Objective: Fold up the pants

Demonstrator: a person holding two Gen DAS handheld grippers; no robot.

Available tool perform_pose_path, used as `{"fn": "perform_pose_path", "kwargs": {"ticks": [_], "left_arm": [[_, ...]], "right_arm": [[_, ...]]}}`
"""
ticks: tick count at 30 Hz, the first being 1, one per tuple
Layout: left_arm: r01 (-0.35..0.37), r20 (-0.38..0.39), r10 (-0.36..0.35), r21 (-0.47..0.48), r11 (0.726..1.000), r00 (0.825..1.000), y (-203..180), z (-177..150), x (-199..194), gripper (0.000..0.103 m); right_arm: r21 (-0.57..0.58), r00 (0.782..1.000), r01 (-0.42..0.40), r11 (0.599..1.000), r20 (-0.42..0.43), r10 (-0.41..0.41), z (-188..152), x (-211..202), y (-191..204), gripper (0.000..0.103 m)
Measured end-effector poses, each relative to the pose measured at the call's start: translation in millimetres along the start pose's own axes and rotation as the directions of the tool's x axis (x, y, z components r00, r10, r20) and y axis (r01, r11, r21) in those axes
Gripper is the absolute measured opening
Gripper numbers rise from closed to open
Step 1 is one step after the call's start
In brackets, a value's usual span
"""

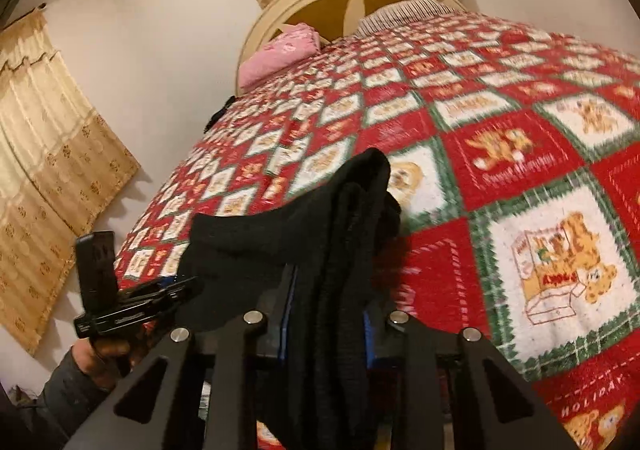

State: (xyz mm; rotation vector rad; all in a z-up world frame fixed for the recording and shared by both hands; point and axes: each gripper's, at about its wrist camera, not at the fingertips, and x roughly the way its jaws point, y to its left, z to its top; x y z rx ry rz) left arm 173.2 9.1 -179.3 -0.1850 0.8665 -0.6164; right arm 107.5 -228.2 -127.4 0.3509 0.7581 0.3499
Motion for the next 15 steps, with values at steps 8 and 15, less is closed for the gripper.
{"fn": "perform_pose_path", "kwargs": {"ticks": [8, 15], "left_arm": [[0.06, 0.083, -0.054, -0.07, 0.996, 0.995, 23, -7, -40, 0.018], [-0.049, 0.208, 0.079, -0.146, 0.988, 0.975, 84, -8, -122, 0.018]], "right_arm": [[-0.175, 0.998, -0.062, 0.983, -0.016, 0.06, 37, -7, 78, 0.026], [-0.323, 0.986, -0.158, 0.933, -0.096, 0.134, 67, 53, 149, 0.026]]}}
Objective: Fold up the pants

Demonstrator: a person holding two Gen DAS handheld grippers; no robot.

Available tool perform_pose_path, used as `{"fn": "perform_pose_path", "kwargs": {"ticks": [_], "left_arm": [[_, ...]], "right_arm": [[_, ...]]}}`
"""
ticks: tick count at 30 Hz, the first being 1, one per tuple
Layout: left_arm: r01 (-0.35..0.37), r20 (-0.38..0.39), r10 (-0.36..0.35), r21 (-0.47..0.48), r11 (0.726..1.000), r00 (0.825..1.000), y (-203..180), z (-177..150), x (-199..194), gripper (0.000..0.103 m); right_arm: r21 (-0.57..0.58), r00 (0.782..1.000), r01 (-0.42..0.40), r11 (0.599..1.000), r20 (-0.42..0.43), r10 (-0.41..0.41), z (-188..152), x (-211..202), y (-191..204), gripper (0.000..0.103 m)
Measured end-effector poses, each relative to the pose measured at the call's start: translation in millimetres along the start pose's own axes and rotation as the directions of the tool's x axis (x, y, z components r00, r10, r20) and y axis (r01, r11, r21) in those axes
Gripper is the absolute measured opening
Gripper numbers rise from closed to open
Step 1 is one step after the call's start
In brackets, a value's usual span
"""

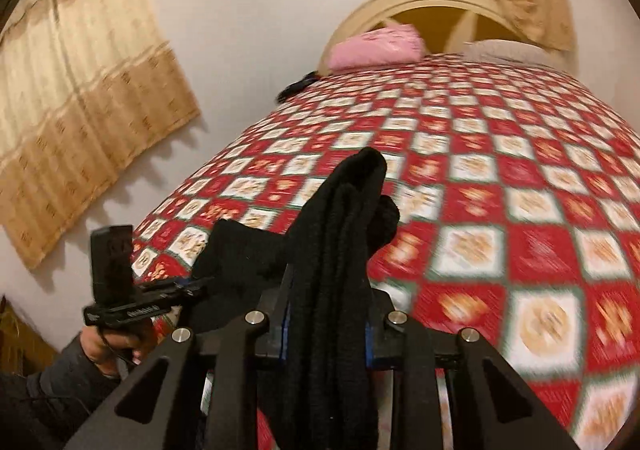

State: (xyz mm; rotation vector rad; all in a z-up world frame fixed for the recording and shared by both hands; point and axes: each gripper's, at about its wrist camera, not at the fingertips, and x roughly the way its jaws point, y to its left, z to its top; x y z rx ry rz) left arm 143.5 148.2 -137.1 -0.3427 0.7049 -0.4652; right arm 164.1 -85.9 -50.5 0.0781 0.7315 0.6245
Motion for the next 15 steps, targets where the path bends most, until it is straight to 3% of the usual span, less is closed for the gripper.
{"fn": "perform_pose_path", "kwargs": {"ticks": [5, 8, 15], "left_arm": [[-0.125, 0.066, 0.127, -0.024, 0.992, 0.99, 39, 14, -43, 0.018], [-0.2, 0.089, 0.204, -0.049, 0.979, 0.975, 63, 18, -59, 0.018], [-0.347, 0.048, 0.351, -0.076, 0.935, 0.935, 111, 9, -54, 0.015]], "right_arm": [[-0.053, 0.994, -0.104, 0.993, -0.043, 0.101, 28, 67, 33, 0.026], [-0.068, 0.986, -0.162, 0.985, -0.062, 0.158, 38, 110, 54, 0.026], [-0.058, 0.977, -0.188, 0.98, -0.112, 0.181, 39, 193, 80, 0.026]]}}
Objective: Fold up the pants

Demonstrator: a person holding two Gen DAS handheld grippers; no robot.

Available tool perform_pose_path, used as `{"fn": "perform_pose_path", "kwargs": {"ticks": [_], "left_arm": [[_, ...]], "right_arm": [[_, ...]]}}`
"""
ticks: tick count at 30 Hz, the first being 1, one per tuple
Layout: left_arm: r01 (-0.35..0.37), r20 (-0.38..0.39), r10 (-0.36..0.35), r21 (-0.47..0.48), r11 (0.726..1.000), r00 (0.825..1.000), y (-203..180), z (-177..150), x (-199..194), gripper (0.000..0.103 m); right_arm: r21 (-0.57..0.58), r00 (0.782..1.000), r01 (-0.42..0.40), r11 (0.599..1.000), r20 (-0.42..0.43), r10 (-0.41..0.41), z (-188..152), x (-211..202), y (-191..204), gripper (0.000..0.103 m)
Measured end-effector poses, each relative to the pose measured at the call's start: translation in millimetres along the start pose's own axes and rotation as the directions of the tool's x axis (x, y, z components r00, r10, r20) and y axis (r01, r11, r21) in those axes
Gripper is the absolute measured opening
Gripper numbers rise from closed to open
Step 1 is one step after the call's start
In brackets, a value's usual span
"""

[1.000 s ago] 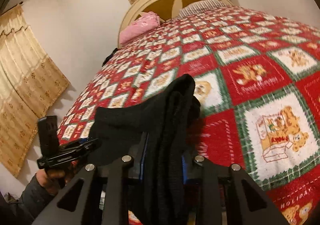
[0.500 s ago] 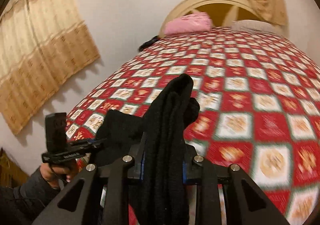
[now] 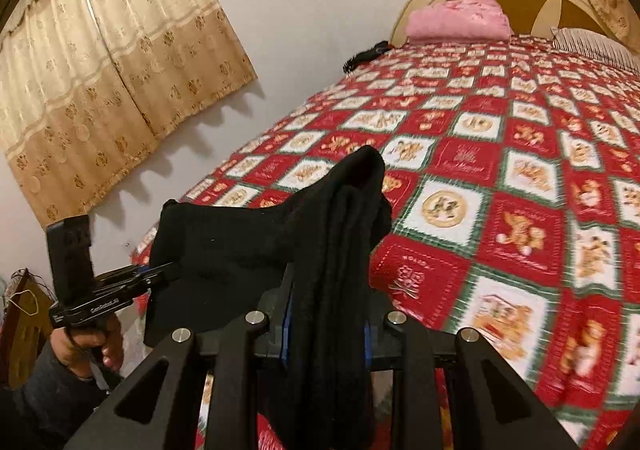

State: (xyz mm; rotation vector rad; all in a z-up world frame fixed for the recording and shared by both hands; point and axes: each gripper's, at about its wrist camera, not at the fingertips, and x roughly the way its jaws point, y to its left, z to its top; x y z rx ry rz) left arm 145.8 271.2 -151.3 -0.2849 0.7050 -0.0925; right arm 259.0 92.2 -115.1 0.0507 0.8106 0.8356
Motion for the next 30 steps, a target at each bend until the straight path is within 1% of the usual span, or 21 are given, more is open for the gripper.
{"fn": "perform_pose_path", "kwargs": {"ticks": [2, 4, 6, 8, 10, 12, 13, 14, 15, 18, 20, 22, 23, 25, 27, 29, 30], "left_arm": [[-0.021, -0.022, 0.021, 0.004, 1.0, 1.0, 4, -4, 8, 0.016], [-0.06, -0.036, 0.061, 0.032, 0.998, 0.997, 2, -8, 15, 0.031], [-0.1, -0.046, 0.103, 0.058, 0.993, 0.994, 0, -13, 19, 0.04], [-0.118, -0.047, 0.122, 0.077, 0.99, 0.991, 0, -16, 21, 0.045], [-0.156, -0.043, 0.161, 0.089, 0.984, 0.986, 2, -19, 20, 0.061], [-0.17, -0.042, 0.174, 0.083, 0.982, 0.984, 7, -20, 21, 0.066], [-0.165, -0.05, 0.169, 0.073, 0.984, 0.984, 10, -22, 24, 0.068], [-0.165, -0.054, 0.168, 0.065, 0.984, 0.984, 12, -23, 24, 0.07], [-0.168, -0.051, 0.171, 0.058, 0.984, 0.984, 14, -24, 25, 0.074], [-0.17, -0.048, 0.172, 0.039, 0.985, 0.984, 16, -25, 23, 0.075], [-0.181, -0.051, 0.182, 0.028, 0.983, 0.982, 14, -25, 20, 0.076], [-0.194, -0.052, 0.195, 0.018, 0.981, 0.979, 12, -26, 13, 0.076], [-0.205, -0.051, 0.205, 0.017, 0.979, 0.977, 11, -26, 10, 0.076], [-0.23, -0.038, 0.23, 0.009, 0.973, 0.972, 6, -26, -2, 0.076], [-0.227, -0.001, 0.227, -0.006, 0.974, 0.974, -1, -26, -20, 0.077], [-0.229, 0.026, 0.229, -0.012, 0.973, 0.973, -9, -25, -31, 0.08], [-0.228, 0.053, 0.228, -0.013, 0.974, 0.972, -16, -24, -41, 0.083]], "right_arm": [[0.026, 0.999, 0.023, 0.999, -0.023, -0.023, -3, 16, -6, 0.026], [0.061, 0.998, 0.04, 0.997, -0.045, -0.038, -6, 25, -20, 0.026], [0.099, 0.994, 0.078, 0.992, -0.082, -0.07, -11, 34, -34, 0.029], [0.138, 0.992, 0.086, 0.987, -0.108, -0.071, -15, 39, -48, 0.031], [0.151, 0.99, 0.096, 0.984, -0.116, -0.079, -19, 44, -57, 0.039], [0.168, 0.99, 0.097, 0.981, -0.121, -0.078, -22, 46, -61, 0.044], [0.181, 0.99, 0.095, 0.979, -0.122, -0.073, -23, 48, -65, 0.049], [0.193, 0.989, 0.097, 0.976, -0.125, -0.074, -24, 49, -68, 0.05], [0.2, 0.99, 0.092, 0.975, -0.124, -0.068, -24, 49, -69, 0.05], [0.205, 0.99, 0.088, 0.975, -0.129, -0.062, -24, 50, -69, 0.052], [0.197, 0.989, 0.097, 0.976, -0.13, -0.072, -23, 48, -67, 0.057], [0.194, 0.987, 0.127, 0.973, -0.125, -0.104, -23, 41, -65, 0.065], [0.196, 0.985, 0.146, 0.97, -0.116, -0.124, -24, 34, -65, 0.065], [0.199, 0.984, 0.175, 0.964, -0.08, -0.162, -25, 13, -65, 0.065], [0.187, 0.977, 0.214, 0.959, -0.047, -0.209, -28, -10, -64, 0.067], [0.172, 0.969, 0.244, 0.955, -0.015, -0.245, -33, -40, -60, 0.067], [0.165, 0.966, 0.256, 0.953, -0.002, -0.259, -36, -53, -58, 0.067]]}}
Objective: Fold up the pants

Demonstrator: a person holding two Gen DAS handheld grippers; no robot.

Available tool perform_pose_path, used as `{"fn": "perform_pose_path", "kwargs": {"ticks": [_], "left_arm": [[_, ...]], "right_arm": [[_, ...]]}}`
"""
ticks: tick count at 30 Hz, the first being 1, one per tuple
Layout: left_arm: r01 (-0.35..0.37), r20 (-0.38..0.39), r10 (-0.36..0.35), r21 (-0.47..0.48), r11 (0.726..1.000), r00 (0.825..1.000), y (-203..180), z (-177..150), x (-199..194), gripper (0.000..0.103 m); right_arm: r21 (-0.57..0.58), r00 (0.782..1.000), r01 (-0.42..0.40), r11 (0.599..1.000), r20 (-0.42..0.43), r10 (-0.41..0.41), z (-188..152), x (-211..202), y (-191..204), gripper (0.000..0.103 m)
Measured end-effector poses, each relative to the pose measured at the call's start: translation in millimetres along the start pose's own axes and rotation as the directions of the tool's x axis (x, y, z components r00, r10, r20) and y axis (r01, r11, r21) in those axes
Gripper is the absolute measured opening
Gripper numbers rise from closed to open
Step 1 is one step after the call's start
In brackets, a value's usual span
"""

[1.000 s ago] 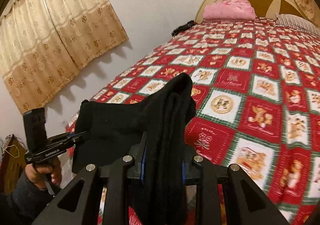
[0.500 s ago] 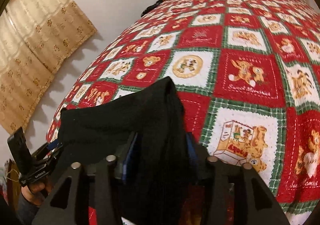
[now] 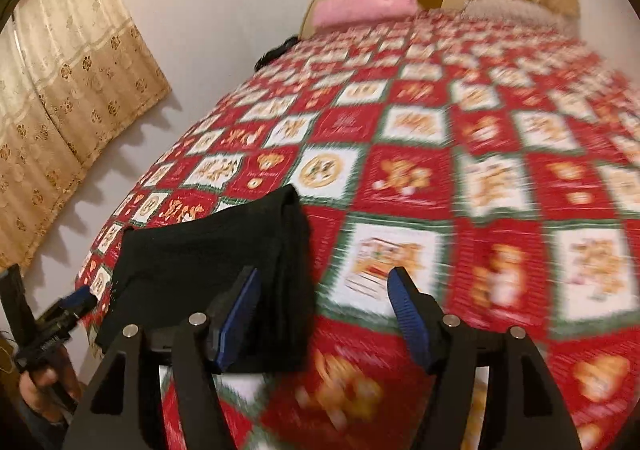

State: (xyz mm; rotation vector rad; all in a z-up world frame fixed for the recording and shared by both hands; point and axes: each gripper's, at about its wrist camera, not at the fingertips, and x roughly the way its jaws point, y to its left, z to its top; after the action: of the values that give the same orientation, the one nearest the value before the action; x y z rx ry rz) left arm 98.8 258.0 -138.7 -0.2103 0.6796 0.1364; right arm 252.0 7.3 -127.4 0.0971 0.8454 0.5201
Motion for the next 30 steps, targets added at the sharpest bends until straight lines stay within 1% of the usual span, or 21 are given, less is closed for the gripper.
{"fn": "perform_pose_path", "kwargs": {"ticks": [1, 3, 6, 8, 12, 15, 17, 20, 22, 26, 30], "left_arm": [[0.004, 0.017, -0.004, -0.003, 1.0, 1.0, -4, 1, -8, 0.087], [0.014, 0.045, -0.013, -0.014, 1.0, 0.999, -11, 3, -21, 0.09], [0.048, 0.085, -0.047, -0.008, 0.999, 0.995, -26, 5, -41, 0.09], [0.063, 0.108, -0.062, 0.001, 0.998, 0.992, -35, 4, -52, 0.092], [0.09, 0.15, -0.091, 0.013, 0.996, 0.984, -50, 0, -77, 0.094], [0.091, 0.162, -0.094, 0.031, 0.995, 0.982, -59, -5, -90, 0.096], [0.09, 0.163, -0.096, 0.04, 0.995, 0.982, -63, -8, -96, 0.096], [0.085, 0.167, -0.091, 0.044, 0.995, 0.982, -65, -12, -103, 0.097], [0.081, 0.169, -0.087, 0.042, 0.996, 0.982, -67, -14, -109, 0.097], [0.072, 0.189, -0.081, 0.052, 0.996, 0.979, -73, -16, -122, 0.097], [0.069, 0.215, -0.083, 0.07, 0.995, 0.973, -82, -16, -137, 0.097]], "right_arm": [[-0.007, 1.0, 0.011, 1.0, 0.02, -0.01, -3, -17, -2, 0.068], [-0.019, 0.998, 0.03, 0.999, 0.054, -0.029, -12, -49, -4, 0.068], [-0.028, 0.992, 0.052, 0.998, 0.112, -0.049, -28, -101, -7, 0.074], [-0.041, 0.987, 0.074, 0.996, 0.148, -0.067, -38, -129, -5, 0.075], [-0.064, 0.973, 0.124, 0.99, 0.206, -0.108, -51, -166, 2, 0.075], [-0.077, 0.959, 0.155, 0.985, 0.252, -0.132, -58, -184, 8, 0.075], [-0.076, 0.952, 0.159, 0.984, 0.274, -0.133, -61, -192, 10, 0.075], [-0.096, 0.953, 0.15, 0.984, 0.28, -0.118, -60, -198, 17, 0.075], [-0.108, 0.944, 0.168, 0.98, 0.304, -0.129, -60, -204, 21, 0.075], [-0.115, 0.944, 0.146, 0.983, 0.315, -0.103, -63, -213, 27, 0.075], [-0.142, 0.933, 0.155, 0.978, 0.347, -0.097, -66, -226, 38, 0.075]]}}
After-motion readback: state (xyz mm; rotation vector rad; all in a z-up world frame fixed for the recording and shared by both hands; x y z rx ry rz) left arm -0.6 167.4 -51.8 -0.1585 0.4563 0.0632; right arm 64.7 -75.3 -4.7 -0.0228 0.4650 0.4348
